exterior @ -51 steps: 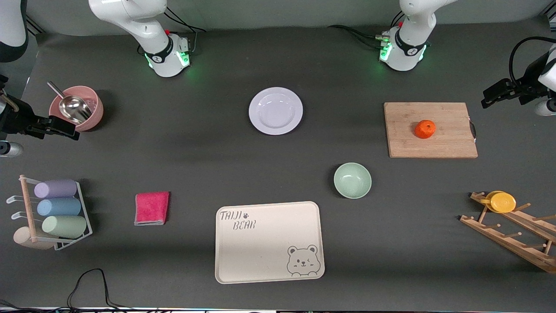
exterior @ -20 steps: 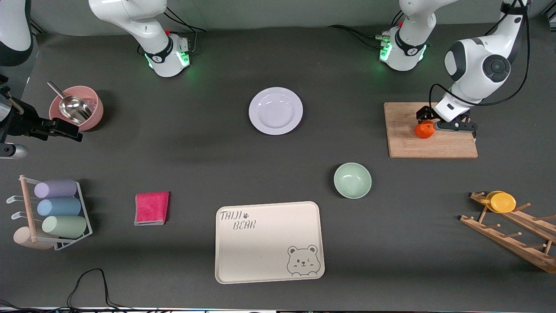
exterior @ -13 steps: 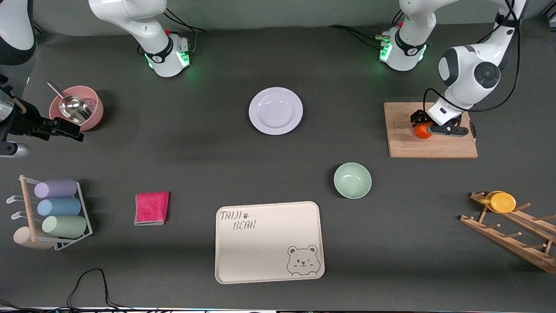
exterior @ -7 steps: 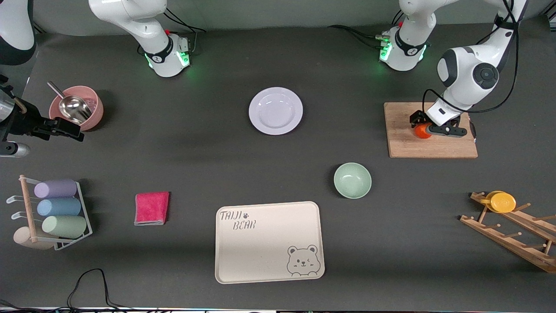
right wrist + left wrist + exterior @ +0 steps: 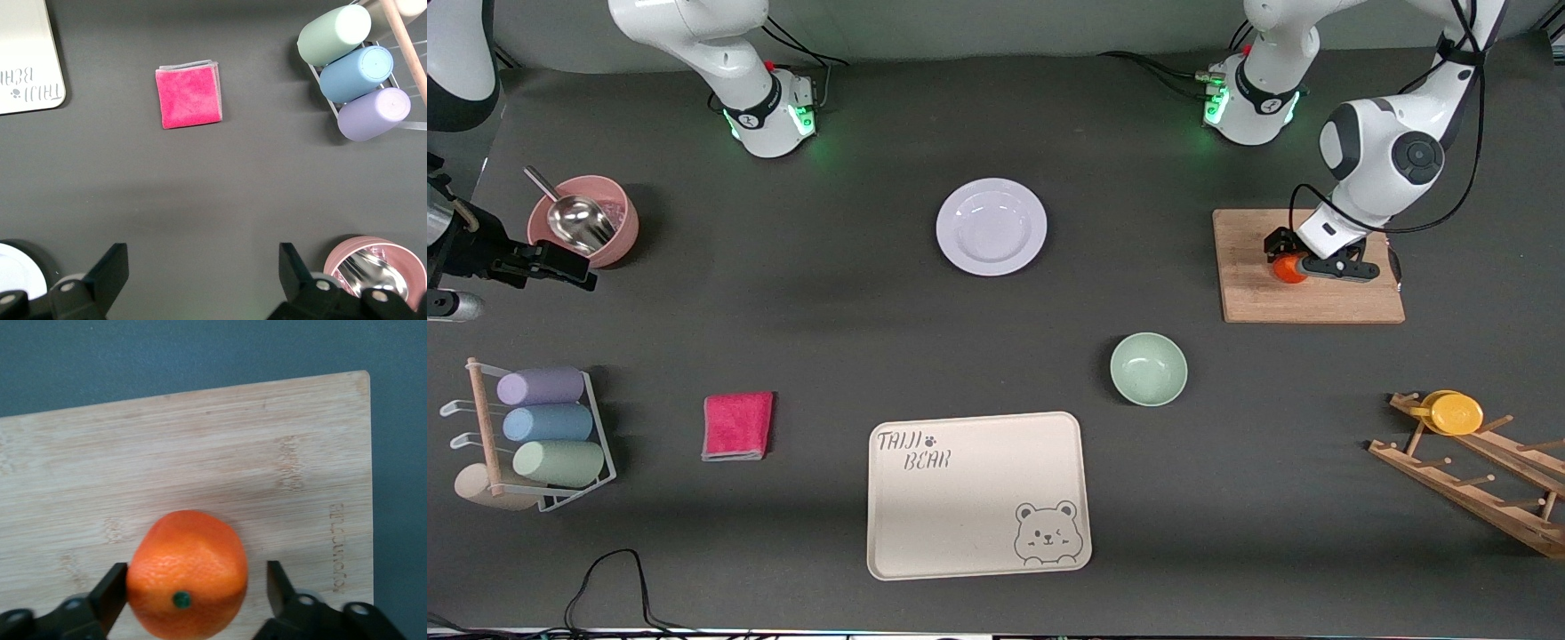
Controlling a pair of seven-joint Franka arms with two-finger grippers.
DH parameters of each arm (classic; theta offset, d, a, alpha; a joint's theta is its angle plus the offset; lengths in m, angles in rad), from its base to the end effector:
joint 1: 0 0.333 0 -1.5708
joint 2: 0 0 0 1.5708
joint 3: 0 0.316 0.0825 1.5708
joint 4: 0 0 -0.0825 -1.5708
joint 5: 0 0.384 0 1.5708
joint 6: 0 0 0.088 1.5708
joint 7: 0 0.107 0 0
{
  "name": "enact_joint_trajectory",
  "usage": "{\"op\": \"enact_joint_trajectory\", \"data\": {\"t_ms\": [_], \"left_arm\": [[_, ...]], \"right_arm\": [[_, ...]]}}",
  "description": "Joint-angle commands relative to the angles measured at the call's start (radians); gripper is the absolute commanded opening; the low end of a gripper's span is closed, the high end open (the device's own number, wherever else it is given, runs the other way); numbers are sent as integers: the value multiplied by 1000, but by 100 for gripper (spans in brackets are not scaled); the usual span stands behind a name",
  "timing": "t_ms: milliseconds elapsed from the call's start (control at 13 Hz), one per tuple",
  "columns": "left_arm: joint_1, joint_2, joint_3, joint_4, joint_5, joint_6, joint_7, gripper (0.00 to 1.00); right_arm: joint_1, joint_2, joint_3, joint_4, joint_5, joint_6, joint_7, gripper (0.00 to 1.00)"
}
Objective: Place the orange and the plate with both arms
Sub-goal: 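Close the left gripper on the orange, then lift the orange and carry it over the white plate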
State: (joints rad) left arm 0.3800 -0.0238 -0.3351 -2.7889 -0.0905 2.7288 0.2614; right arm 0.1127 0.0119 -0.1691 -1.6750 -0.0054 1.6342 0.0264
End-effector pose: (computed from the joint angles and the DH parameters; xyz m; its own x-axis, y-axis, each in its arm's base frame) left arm 0.3760 0.0213 0.2135 0.9907 -0.1327 -0.0305 -0.1317 -0.9907 0.0344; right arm 0.5585 -0.0316 0.5741 0.9952 -0.0824 -0.0523 -0.0820 -0.9966 0.0087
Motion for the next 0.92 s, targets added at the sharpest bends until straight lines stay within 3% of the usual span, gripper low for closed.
{"op": "enact_joint_trajectory", "data": {"t_ms": [0, 153, 307, 537, 843], "left_arm": [[-7, -15, 5, -32, -6, 32, 16, 39], [-10, -27, 5, -26, -6, 22, 9, 28], [-13, -57, 2, -20, -5, -7, 2, 28], [-47, -149, -45, 95, -5, -279, -115, 28], [-55, -203, -203, 314, -20, -623, -348, 28]], "right_arm": [[1, -13, 2, -3, -7, -1, 13, 100], [1, -15, 2, -2, -7, -2, 13, 100], [1, -15, 0, -2, -7, -1, 13, 100], [-1, -16, -1, -3, -7, -1, 13, 100], [-1, -20, -1, -5, -7, -1, 13, 100]]}}
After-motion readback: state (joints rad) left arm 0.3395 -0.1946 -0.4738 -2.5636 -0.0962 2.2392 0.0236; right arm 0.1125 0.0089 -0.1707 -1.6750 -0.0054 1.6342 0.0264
